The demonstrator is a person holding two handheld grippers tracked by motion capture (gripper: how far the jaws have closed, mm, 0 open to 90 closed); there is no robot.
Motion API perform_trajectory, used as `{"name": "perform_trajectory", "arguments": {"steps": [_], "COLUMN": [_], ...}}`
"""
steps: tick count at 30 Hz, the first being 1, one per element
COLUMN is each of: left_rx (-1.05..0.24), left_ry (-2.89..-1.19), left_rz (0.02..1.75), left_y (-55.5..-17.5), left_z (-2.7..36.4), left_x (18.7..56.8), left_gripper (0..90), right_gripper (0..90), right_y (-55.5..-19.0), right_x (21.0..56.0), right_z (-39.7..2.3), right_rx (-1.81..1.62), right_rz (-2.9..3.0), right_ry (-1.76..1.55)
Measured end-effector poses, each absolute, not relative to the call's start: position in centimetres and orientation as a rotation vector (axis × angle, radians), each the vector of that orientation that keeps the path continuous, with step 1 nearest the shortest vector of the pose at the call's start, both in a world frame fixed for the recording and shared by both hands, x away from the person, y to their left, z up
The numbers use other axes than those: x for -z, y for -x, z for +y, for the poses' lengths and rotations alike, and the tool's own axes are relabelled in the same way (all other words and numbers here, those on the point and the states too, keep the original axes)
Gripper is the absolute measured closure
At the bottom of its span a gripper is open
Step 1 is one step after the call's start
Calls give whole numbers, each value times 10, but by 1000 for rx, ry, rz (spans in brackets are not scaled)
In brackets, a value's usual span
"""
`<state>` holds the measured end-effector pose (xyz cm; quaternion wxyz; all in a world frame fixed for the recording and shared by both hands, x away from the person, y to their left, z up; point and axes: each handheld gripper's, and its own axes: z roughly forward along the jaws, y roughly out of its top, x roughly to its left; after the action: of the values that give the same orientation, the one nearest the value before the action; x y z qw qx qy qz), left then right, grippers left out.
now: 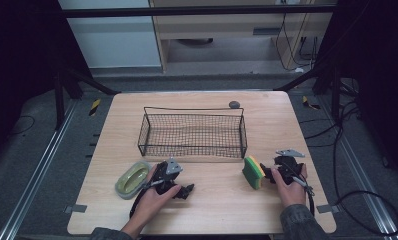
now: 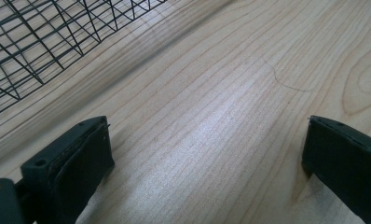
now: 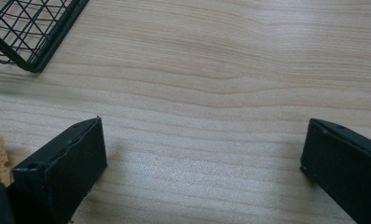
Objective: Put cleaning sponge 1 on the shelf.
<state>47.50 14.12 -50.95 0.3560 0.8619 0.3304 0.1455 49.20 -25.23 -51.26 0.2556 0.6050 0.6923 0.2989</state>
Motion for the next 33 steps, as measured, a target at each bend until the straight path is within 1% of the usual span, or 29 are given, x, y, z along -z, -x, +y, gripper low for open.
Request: {"name": "perform_trajectory", "arguments": {"steps": [4, 7, 13, 14, 16, 17, 19, 20, 23, 25, 26, 29, 31, 32, 33], "left_rx": [-372, -359, -410, -445, -456, -484, -475, -452, -438, -448, -450, -465, -475, -498, -495], "left_ry": [-2228, -2222, -2179, -2201, -2211, -2229, -2239, -2264, -2301, -2312, -2327, -2338, -2342, -2366, -2373], "left_rz": [847, 852, 797, 790, 779, 778, 790, 816, 874, 890, 918, 972, 982, 993, 995], "left_y": [-475, -475, -467, -465, -464, -465, -466, -470, -477, -479, -482, -486, -487, -488, -489], "left_z": [142, 144, 143, 144, 144, 146, 148, 153, 166, 171, 182, 200, 206, 216, 221], "left_x": [509, 507, 492, 488, 484, 473, 468, 456, 440, 436, 427, 417, 415, 410, 409], "left_gripper": [7, 38, 45, 51, 52, 54, 54, 54, 54, 54, 54, 53, 52, 54, 53], "right_gripper": [4, 4, 7, 7, 7, 7, 6, 6, 6, 7, 7, 7, 5, 4, 4], "right_y": [-492, -493, -492, -491, -491, -491, -491, -491, -492, -492, -491, -489, -489, -489, -489], "right_x": [513, 513, 513, 513, 513, 513, 513, 513, 512, 512, 512, 512, 513, 513, 513], "right_z": [-252, -252, -251, -251, -251, -250, -250, -250, -249, -247, -247, -246, -247, -247, -247], "right_rx": [-810, -808, -815, -821, -822, -827, -828, -830, -824, -829, -832, -844, -846, -849, -851], "right_rz": [1882, 1896, 1913, 1919, 1926, 1930, 1933, 1941, 1963, 1975, 1980, 1983, 1988, 1989, 1992], "right_ry": [-1636, -1623, -1607, -1602, -1597, -1596, -1594, -1587, -1581, -1562, -1559, -1548, -1541, -1542, -1538]}}
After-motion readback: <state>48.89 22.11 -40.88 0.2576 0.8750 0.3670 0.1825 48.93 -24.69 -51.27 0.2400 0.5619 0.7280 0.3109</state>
